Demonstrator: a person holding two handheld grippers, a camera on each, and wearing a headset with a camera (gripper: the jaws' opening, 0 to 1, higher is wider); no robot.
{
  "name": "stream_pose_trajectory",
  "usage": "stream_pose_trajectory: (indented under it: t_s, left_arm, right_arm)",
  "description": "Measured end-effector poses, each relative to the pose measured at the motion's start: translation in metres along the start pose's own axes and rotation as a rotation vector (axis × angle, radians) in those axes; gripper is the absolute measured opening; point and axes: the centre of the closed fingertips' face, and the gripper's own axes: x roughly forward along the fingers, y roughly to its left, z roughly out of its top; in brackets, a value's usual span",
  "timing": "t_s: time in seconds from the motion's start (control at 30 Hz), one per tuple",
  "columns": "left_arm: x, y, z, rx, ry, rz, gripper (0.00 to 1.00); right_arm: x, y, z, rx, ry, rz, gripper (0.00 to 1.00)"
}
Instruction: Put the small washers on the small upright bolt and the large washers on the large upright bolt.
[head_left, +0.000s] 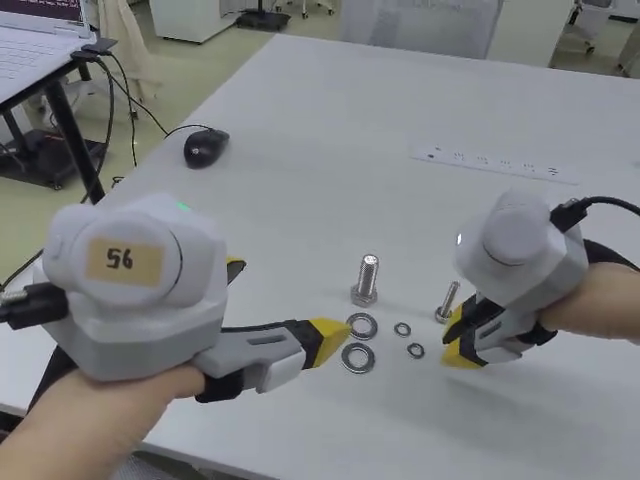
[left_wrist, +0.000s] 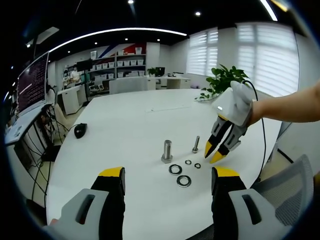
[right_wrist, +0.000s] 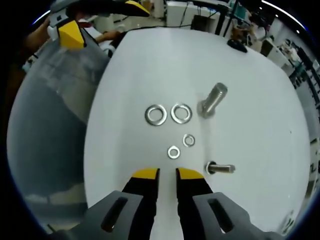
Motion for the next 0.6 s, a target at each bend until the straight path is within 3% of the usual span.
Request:
stream_pose_trajectory:
  t_s: [0.33, 0.6]
  left_arm:
    - [0.0, 0.008, -0.003, -0.016, -0.006, 0.005, 0.7]
    - [0.003, 0.011, -0.006, -0.027, 0.002, 0.001, 0.7]
  right_arm:
    - [0.014, -0.007, 0.009, -0.013, 0.028, -0.007, 0.15]
    - [0.023, -0.009, 0.011, -0.006, 0.044, 0.015, 0.17]
